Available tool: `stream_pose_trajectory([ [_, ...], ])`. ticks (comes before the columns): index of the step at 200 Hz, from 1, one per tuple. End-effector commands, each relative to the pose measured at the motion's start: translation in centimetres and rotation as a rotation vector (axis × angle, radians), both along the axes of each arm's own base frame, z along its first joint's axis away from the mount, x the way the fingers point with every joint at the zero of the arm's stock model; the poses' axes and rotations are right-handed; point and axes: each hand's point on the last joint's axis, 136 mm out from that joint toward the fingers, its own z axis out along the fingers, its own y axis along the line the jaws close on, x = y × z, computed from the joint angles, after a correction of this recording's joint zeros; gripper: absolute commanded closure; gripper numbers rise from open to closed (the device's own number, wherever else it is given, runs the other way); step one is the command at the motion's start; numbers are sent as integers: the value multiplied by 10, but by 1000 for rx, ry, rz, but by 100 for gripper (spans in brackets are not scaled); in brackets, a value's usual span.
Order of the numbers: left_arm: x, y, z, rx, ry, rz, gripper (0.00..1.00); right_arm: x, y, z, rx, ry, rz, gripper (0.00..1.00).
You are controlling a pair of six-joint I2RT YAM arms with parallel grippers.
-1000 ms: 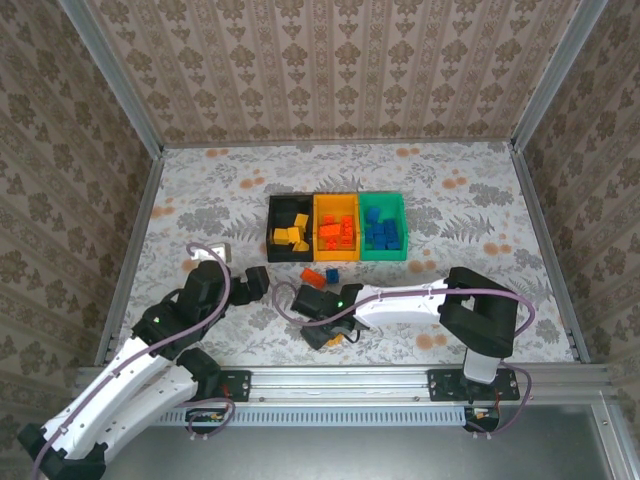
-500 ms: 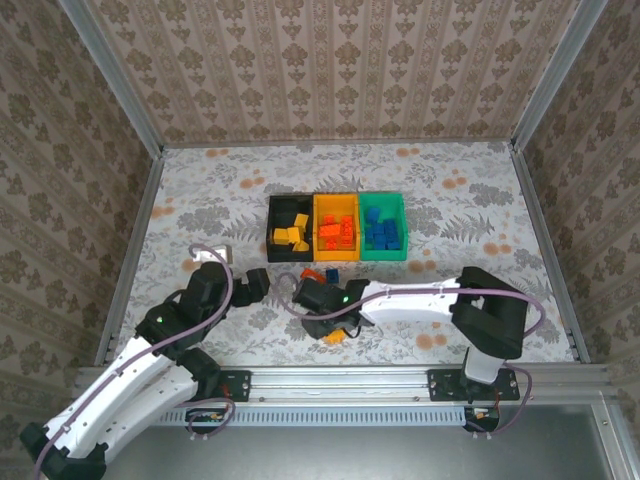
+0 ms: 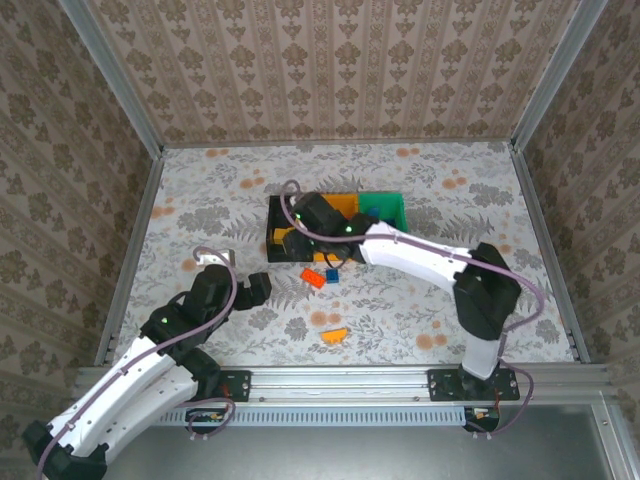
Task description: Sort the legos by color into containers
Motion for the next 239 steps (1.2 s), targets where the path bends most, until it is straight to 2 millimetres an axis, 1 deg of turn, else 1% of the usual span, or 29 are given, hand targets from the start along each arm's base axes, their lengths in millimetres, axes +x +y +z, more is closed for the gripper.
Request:
stream_pose_trajectory([
  [1,0,-4,-2,-34,9,1,0,24,5,-16,-34,44,-32,64],
  [28,-1,-7,-6,-36,24,-18,0,59,16,-18,-22,42,-84,63],
  [48,-2,-8,-9,-31,40,-23,0,80,22,-21,-3,53,-116,60],
  [62,-3,-9,-12,-29,48,-27,0,89,27,-22,14,62,-118,52],
  [75,-4,-9,-12,-30,49,-31,0,96,31,-17,34,57,-125,39],
  [86,-4,-9,-12,-32,48,-36,0,97,33,-11,49,56,-117,31],
  [97,-4,-10,-11,-34,47,-41,0,96,32,-2,61,47,-112,27],
  [119,-4,-13,-10,-40,43,-53,0,82,23,17,81,24,-102,22],
  [137,-3,-14,-9,-44,38,-56,0,62,10,31,101,6,-99,20],
  [157,-1,-17,-8,-49,29,-64,0,34,-12,37,99,-8,-102,18],
  [169,0,-18,-8,-50,30,-67,0,15,-26,36,91,-6,-112,18],
  [191,3,-20,-10,-52,32,-64,0,-17,-56,20,56,6,-154,18],
  [202,4,-20,-11,-52,34,-58,0,-29,-71,14,40,0,-186,18],
  [210,4,-20,-13,-53,35,-55,0,-39,-80,4,25,8,-205,18],
  [226,5,-20,-16,-56,42,-46,0,-52,-97,-14,2,21,-251,18],
  [239,5,-20,-17,-61,42,-44,0,-58,-104,-30,-4,37,-277,18],
])
